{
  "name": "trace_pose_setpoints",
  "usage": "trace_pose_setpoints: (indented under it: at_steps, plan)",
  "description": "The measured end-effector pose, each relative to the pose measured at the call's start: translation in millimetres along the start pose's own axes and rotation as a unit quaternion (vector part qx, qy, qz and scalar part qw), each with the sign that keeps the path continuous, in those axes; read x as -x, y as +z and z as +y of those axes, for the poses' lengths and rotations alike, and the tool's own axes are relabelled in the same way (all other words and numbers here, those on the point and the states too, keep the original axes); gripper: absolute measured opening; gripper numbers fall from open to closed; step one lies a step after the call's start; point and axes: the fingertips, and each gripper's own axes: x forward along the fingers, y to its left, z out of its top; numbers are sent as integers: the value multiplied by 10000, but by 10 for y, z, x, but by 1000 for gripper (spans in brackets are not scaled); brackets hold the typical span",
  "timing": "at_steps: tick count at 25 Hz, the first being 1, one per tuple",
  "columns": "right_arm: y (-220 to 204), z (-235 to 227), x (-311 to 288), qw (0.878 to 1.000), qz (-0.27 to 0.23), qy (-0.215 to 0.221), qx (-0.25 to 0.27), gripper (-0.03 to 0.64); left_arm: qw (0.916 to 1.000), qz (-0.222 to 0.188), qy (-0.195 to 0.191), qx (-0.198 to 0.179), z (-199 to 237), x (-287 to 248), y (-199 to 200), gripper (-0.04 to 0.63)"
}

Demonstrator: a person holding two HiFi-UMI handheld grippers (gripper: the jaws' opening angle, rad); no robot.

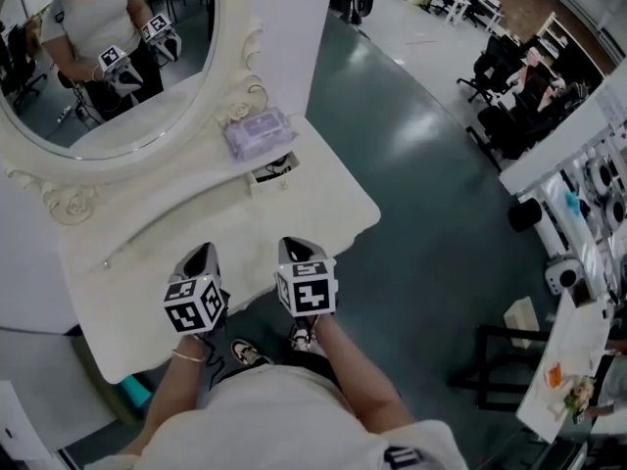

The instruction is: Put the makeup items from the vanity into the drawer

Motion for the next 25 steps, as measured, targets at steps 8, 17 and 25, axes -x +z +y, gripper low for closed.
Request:
trace_pose_setpoints:
  at_steps: [8, 17, 25]
  plan:
    - [-20, -153, -8, 9999, 51, 96, -46, 17, 9999, 25, -44, -98, -203, -136, 15, 3]
    - [-47, -291, -59, 9999, 101, 44, -93, 17, 9999, 18, -50, -113, -277, -245, 39, 3]
    - [-33, -316, -76, 9998, 121, 41, -166, 17, 9999, 12, 11, -108, -237, -258, 55, 3]
